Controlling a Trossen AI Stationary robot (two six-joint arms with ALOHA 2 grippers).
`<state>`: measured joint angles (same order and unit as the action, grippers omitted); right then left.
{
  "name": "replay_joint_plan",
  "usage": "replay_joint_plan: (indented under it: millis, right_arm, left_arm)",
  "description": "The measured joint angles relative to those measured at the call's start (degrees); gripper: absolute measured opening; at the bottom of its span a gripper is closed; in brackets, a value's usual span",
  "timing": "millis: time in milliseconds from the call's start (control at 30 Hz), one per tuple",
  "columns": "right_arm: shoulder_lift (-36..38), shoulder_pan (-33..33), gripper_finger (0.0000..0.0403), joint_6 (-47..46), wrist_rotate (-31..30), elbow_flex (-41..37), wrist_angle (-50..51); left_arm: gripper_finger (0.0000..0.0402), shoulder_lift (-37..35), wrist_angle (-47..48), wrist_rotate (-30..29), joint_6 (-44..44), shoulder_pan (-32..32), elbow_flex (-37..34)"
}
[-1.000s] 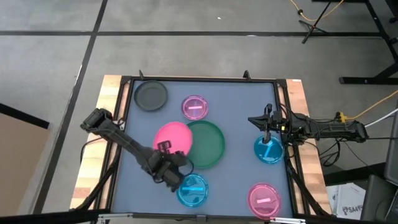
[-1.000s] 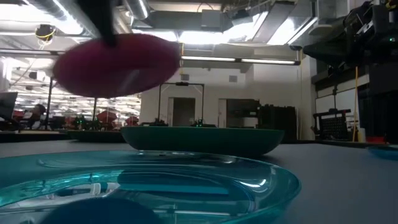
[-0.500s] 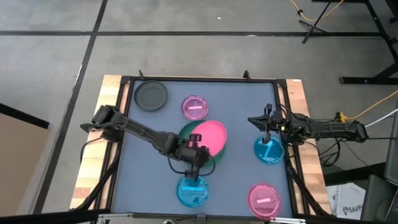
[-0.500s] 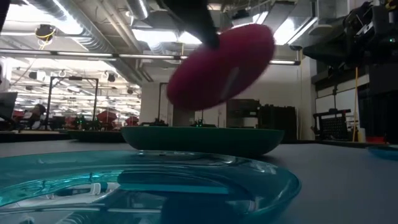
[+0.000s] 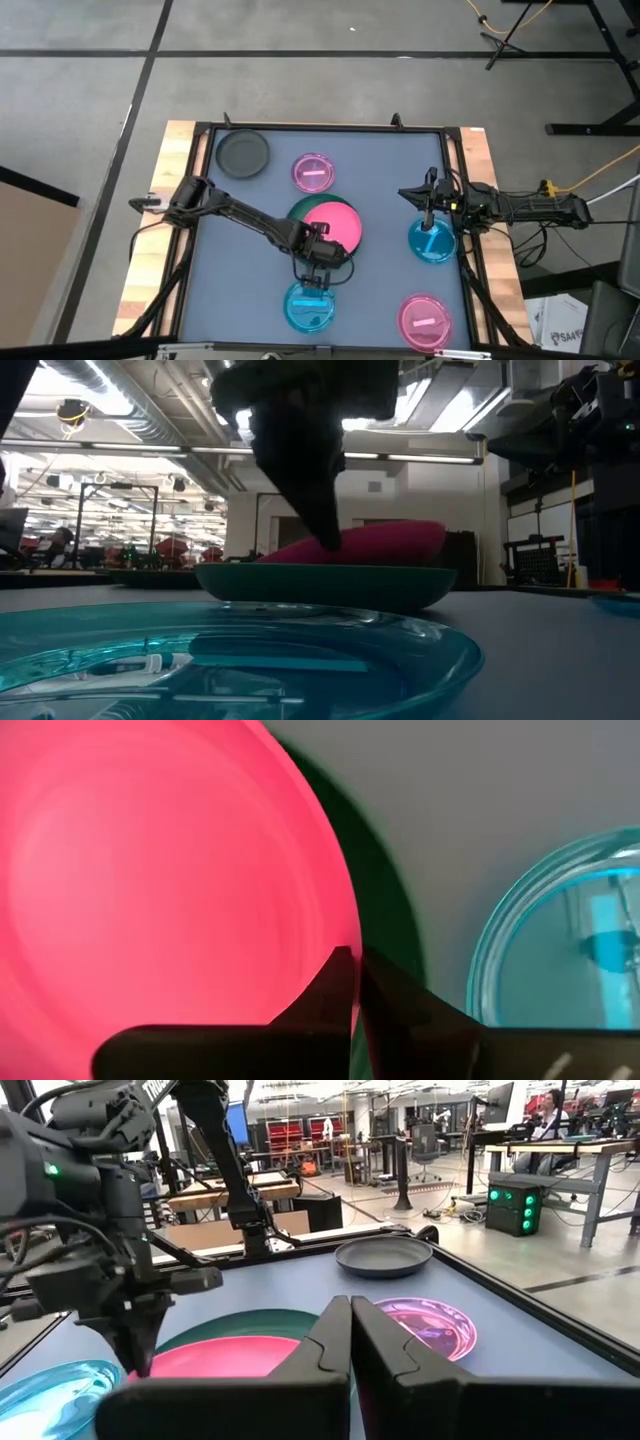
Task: Stack plastic plates
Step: Stack the pink plate on top of the green plate, then stack the black plate on top of the pink plate
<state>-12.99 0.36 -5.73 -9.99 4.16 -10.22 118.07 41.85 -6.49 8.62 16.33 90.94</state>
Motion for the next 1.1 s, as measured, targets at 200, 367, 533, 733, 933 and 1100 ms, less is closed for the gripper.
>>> replay_joint_plan:
  millis: [200, 367, 533, 733, 933, 1100]
  right_arm:
    - [0.00, 0.00, 0.0000, 0.01, -0.03, 0.00, 0.26]
    - [0.00, 0.00, 0.0000, 0.03, -0.04, 0.00, 0.53]
    - [0.00, 0.00, 0.0000, 0.03, -0.06, 0.00, 0.94]
    - [0.00, 0.00, 0.0000, 0.03, -0.05, 0.00, 1.03]
    - [0.00, 0.00, 0.0000, 0.02, -0.03, 0.00, 1.01]
    - [0.00, 0.00, 0.0000, 0.02, -0.03, 0.00, 0.98]
  left_arm:
    - [0.0004, 1.07, 4.01, 0.08, 0.19, 0.03, 0.04]
    - [0.0004, 1.37, 4.71, 1.06, 0.17, 0.01, 0.02]
    - [0.0005, 1.56, 4.35, 0.82, 0.18, 0.03, 0.02]
    - [0.0017, 1.56, 3.71, 0.89, 1.26, -0.09, 0.02]
    - [0.0074, 1.56, 3.66, 1.56, 1.92, -0.14, -0.02]
    - [0.0105, 0.86, 5.28, 1.38, 1.49, -0.21, -0.02]
